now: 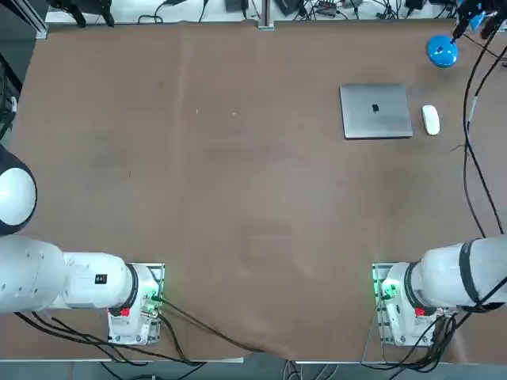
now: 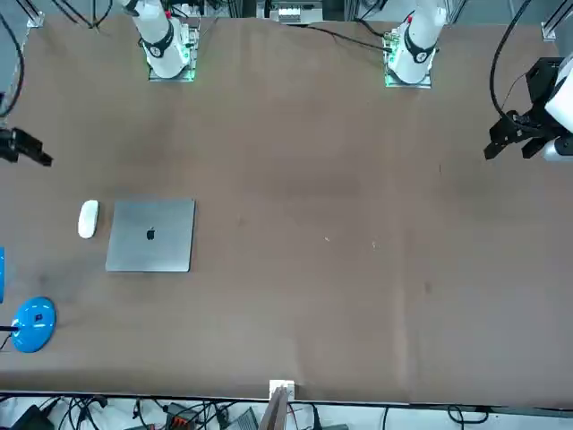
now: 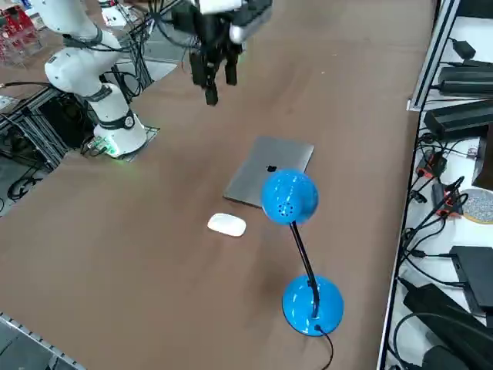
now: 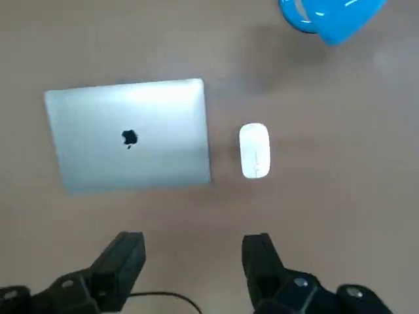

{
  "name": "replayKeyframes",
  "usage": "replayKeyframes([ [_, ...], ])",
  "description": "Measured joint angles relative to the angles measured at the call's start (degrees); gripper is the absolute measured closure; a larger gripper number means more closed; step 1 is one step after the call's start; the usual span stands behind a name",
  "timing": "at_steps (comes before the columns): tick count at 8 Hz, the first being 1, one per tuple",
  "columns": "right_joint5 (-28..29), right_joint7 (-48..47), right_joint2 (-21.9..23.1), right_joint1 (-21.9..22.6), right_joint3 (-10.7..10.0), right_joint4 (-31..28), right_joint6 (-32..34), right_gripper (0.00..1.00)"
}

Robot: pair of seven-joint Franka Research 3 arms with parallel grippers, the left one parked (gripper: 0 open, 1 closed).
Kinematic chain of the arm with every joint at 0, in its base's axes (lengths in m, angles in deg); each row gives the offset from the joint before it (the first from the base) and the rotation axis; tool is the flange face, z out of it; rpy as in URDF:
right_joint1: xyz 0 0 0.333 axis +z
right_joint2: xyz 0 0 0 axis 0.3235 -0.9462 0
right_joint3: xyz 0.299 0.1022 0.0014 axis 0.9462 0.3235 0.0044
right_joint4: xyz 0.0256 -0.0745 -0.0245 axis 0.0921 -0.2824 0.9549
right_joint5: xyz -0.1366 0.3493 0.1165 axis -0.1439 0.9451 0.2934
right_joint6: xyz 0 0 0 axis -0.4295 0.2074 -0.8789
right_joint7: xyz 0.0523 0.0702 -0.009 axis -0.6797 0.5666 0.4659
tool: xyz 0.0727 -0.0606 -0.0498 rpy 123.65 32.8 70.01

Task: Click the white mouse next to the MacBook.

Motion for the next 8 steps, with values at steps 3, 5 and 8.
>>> replayKeyframes([
  [3,0.0,0.2,-1.4,-2.5,0.0,-7.7,-8.7,0.33],
  [5,0.0,0.2,-2.9,-3.6,0.0,-11.0,-12.0,0.49],
  [8,-0.1,4.3,-5.2,-5.4,0.0,-14.7,-17.3,0.82],
])
